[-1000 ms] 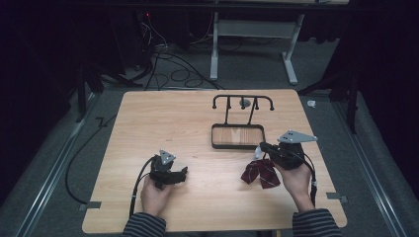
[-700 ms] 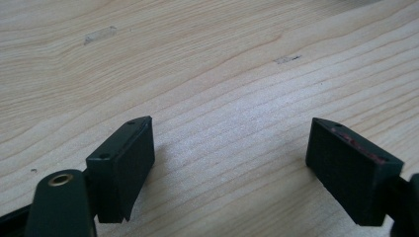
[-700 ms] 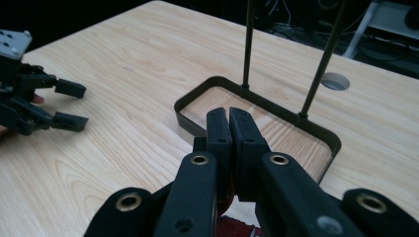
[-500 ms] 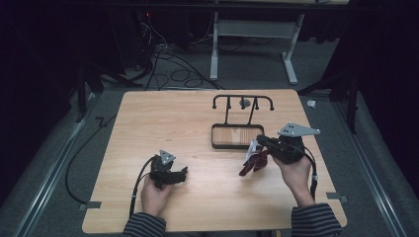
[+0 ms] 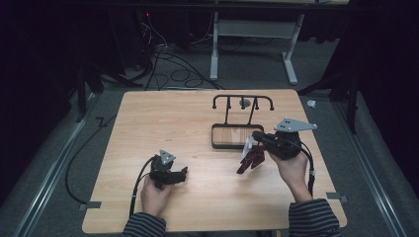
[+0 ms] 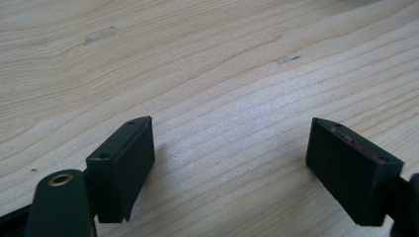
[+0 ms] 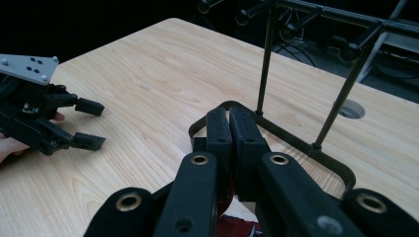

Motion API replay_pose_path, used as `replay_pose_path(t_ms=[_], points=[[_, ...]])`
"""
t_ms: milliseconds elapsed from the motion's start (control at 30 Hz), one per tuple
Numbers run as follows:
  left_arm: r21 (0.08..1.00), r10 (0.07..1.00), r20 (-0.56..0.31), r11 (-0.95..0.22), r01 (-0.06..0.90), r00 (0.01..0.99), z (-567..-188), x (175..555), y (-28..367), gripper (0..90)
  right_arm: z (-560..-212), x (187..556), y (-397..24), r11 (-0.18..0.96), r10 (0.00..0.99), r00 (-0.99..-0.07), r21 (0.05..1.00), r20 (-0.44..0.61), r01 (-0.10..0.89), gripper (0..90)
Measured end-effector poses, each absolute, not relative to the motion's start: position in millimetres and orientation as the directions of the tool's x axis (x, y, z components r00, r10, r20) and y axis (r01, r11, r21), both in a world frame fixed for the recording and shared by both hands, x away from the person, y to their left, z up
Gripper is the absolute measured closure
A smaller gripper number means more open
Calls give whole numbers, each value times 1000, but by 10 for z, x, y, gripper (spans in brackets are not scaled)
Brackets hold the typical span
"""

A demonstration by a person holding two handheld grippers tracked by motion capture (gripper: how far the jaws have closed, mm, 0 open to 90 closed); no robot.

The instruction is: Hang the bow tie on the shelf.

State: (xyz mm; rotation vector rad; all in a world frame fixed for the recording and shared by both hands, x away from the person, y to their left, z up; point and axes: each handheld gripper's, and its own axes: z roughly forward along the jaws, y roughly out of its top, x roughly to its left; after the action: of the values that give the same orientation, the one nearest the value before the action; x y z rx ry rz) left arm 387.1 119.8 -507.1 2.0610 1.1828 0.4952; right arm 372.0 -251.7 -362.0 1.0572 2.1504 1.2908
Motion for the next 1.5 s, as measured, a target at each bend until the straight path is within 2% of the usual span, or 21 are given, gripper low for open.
replay_pose_path(t_ms=[1500], points=[[732, 860, -15, -338, 592, 510, -5072, 3871, 1197, 192, -3426, 4041, -2274, 289, 746, -665, 883, 34, 370, 896]])
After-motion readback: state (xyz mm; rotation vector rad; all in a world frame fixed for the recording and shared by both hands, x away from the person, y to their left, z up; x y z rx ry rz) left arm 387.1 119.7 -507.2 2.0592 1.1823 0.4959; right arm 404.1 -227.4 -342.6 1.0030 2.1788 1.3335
